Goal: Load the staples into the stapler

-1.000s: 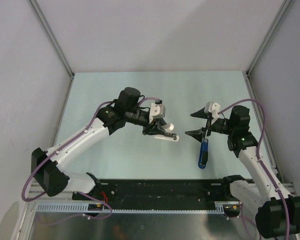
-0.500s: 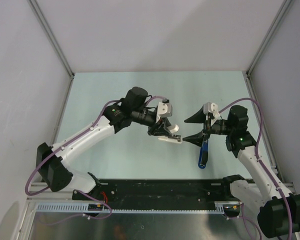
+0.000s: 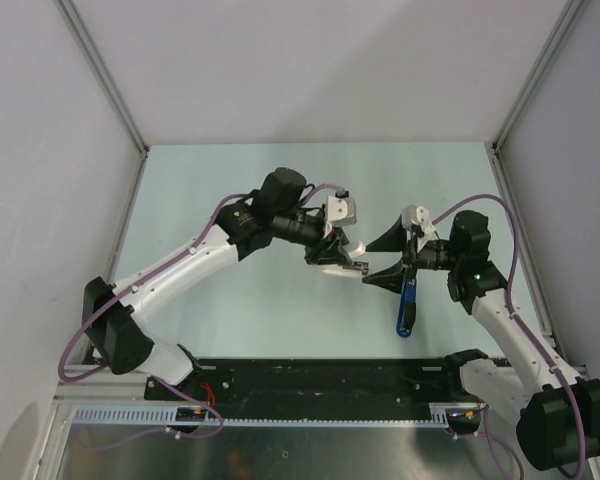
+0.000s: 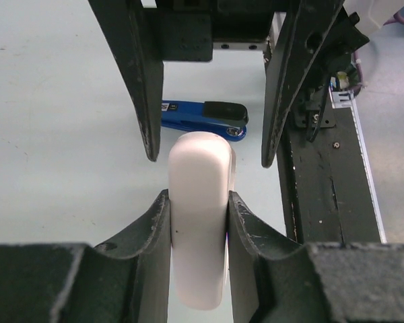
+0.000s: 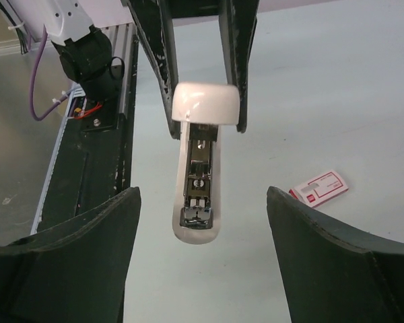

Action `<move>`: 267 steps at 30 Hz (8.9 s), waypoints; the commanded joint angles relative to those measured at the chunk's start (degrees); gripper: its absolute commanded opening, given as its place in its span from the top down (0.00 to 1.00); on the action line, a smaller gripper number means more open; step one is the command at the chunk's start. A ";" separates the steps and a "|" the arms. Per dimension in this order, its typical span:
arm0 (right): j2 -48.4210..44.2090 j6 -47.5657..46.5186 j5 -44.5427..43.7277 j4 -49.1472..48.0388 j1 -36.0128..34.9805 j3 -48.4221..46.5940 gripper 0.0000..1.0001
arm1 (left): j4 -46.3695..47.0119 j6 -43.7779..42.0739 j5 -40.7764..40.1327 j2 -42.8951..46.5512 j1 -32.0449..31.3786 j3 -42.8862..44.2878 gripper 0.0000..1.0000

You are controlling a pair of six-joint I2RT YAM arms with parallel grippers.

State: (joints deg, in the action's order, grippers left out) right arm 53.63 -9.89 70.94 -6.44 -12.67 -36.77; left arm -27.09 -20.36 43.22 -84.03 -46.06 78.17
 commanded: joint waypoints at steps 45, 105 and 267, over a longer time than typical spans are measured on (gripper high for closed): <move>3.73 -1.41 -0.76 -3.73 -3.24 3.68 0.91 | 1.61 11.58 -0.02 -0.57 0.12 16.52 1.00; 0.11 12.85 1.52 -15.68 -1.96 4.87 0.28 | 17.73 22.36 9.43 4.76 6.19 -1.67 1.00; 49.98 8.79 -56.45 0.35 -28.93 -33.75 1.00 | 2.44 5.77 -9.34 33.75 49.08 -26.73 0.00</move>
State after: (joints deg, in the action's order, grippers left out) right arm 100.09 -3.55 18.81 -3.51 -39.57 -64.47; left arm -22.26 -11.25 36.88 -53.52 2.07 51.33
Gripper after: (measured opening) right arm 0.375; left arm 0.994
